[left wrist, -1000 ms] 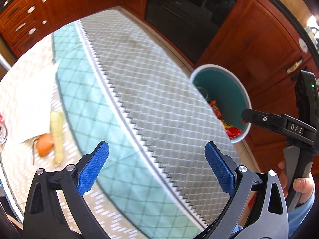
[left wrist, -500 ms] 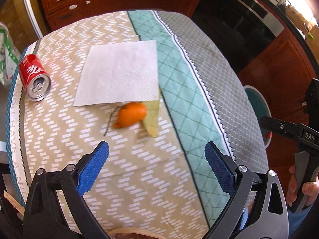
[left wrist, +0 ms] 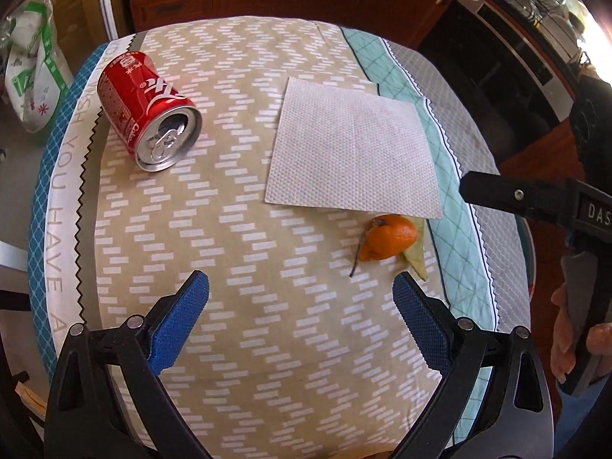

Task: Collect trash
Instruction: 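Grasp the white paper towel by its edge with the right tool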

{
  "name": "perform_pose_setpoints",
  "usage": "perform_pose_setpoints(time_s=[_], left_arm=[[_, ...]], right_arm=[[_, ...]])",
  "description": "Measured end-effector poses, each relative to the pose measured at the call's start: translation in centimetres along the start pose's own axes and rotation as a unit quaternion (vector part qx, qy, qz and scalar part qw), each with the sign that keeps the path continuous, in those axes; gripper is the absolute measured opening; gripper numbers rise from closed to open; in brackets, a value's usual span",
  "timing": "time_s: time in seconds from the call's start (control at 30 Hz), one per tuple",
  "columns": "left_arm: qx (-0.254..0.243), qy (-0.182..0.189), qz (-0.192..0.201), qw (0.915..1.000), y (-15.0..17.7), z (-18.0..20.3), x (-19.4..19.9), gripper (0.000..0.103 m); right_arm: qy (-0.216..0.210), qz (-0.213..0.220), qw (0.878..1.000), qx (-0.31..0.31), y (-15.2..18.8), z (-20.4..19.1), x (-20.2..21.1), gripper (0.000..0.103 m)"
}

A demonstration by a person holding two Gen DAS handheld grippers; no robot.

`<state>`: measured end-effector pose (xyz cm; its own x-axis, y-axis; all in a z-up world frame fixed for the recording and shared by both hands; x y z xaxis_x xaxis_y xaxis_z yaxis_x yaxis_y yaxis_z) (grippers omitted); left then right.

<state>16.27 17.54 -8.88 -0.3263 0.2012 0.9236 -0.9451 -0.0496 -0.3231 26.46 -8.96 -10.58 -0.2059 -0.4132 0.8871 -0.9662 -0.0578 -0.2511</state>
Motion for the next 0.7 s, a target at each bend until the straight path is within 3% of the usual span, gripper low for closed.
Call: perform_pose_setpoints(time_s=[0.23,0.3,0.37,0.4,0.47,0.57,0.7], left_arm=[[0.005,0.011,-0.005,0.9999,0.0,-1.7,-0.1,0.097],[0.006,0.016,-0.008,0.9998,0.0,-1.8,-0.3,0.097],[0.008,0.018,-0.010,0.9998,-0.2,-1.8,-0.9,0.097],[0.009,0.020,-0.010,0.9997,-0.3,-1.8,-1.0,0.097],[0.011,0.023,-0.011,0.9996,-0.7,-1.8,-1.5,0.097],[0.009,0.026,-0.013,0.9995,-1.2,-1.4,-2.3,0.097],[-0.002,0.023,-0.019,0.9996,-1.4,-0.5,-2.9,0.097]], right_arm=[[0.010,0.003,1.000,0.024,-2.1,-2.6,-3.2,0.090],[0.020,0.007,0.999,0.032,-2.5,-3.1,-3.8,0.086],[0.025,0.007,0.999,0.037,-2.9,-3.4,-4.4,0.075],[0.029,0.007,0.999,0.041,-3.1,-3.5,-4.6,0.062],[0.042,0.008,0.998,0.048,-3.3,-3.5,-5.0,0.018],[0.035,0.013,0.998,0.048,-3.0,-3.3,-4.7,0.010],[0.023,0.042,0.997,0.053,-2.7,-2.8,-2.1,0.008]])
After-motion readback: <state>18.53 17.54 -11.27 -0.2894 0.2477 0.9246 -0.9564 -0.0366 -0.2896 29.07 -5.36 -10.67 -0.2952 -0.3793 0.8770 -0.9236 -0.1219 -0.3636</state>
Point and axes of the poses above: each gripper's, at about its wrist camera, not at the fingertips, and x roughly against the way its jaws point, z to its right, y to its underside, the point moved 3 cm from there along -x, roughly the way its jaws point, and after that the axes turned 2 degrees about -x, right-handed, at the moved point
